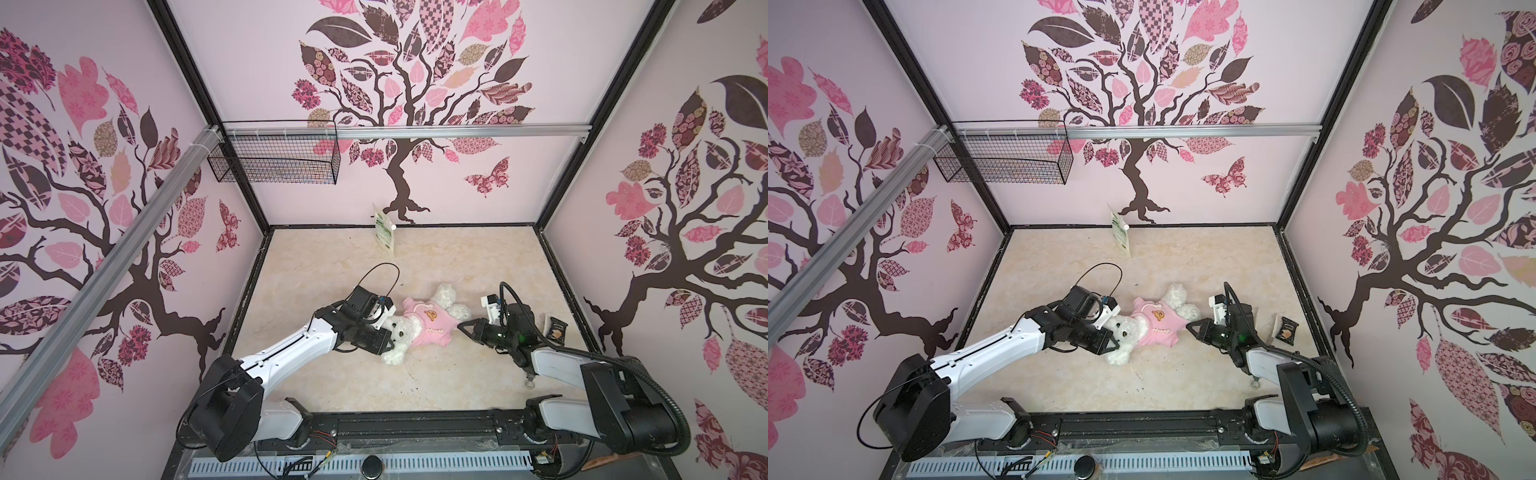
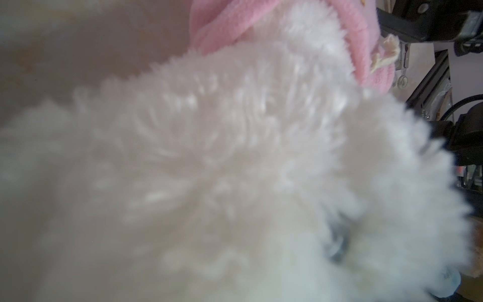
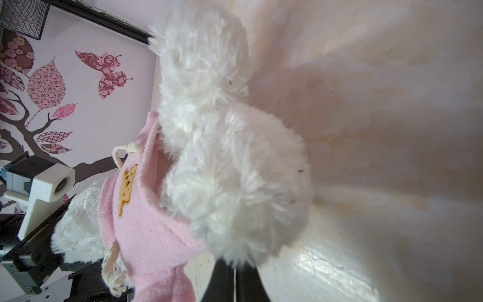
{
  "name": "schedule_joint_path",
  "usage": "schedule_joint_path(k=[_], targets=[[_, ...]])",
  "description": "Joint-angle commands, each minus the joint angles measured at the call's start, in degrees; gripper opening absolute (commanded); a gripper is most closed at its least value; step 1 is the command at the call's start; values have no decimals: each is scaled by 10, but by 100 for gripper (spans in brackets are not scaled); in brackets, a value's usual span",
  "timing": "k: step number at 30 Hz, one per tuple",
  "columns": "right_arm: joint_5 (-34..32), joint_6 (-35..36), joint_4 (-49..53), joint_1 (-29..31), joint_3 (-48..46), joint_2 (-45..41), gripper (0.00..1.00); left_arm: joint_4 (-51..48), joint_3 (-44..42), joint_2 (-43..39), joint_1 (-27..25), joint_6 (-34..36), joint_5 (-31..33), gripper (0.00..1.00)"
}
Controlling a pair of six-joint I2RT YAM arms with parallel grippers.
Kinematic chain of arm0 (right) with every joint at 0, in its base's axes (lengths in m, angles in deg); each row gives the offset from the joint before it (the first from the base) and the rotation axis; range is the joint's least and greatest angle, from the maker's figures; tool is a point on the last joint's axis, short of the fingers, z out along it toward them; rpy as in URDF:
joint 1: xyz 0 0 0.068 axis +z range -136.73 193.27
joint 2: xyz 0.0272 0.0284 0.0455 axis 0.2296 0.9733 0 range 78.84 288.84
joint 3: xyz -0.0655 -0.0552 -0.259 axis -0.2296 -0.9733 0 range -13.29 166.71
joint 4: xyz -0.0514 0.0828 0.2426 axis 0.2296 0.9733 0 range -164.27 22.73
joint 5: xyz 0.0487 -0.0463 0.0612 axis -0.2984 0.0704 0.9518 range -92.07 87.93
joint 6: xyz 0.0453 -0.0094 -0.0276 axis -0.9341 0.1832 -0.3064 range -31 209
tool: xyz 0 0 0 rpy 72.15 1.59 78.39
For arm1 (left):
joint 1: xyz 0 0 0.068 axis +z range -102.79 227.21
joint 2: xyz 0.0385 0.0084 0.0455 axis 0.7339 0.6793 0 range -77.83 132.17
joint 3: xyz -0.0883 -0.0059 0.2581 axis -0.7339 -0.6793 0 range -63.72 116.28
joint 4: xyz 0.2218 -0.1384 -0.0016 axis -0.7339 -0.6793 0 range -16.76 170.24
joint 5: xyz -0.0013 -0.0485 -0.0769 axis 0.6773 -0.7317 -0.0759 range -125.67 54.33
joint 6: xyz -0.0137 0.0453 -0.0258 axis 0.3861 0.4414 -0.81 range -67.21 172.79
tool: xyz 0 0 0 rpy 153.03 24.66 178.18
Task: Dress the teddy bear
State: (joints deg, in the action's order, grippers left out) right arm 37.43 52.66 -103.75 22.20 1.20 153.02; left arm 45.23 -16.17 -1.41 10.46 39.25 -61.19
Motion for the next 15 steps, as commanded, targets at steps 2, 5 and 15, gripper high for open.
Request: schedule_joint_path(k=[2,5,15], targets=[[0,38,5,19,6,-4,5,34,-12,-8,5,-46,-44,0],[-19,53,54,21,-8,-60,14,76,-17,-1,5,-77,-49,0],[-137,71,172,25,-33,-376,37,163,-35,48,5,-149,-14,20]])
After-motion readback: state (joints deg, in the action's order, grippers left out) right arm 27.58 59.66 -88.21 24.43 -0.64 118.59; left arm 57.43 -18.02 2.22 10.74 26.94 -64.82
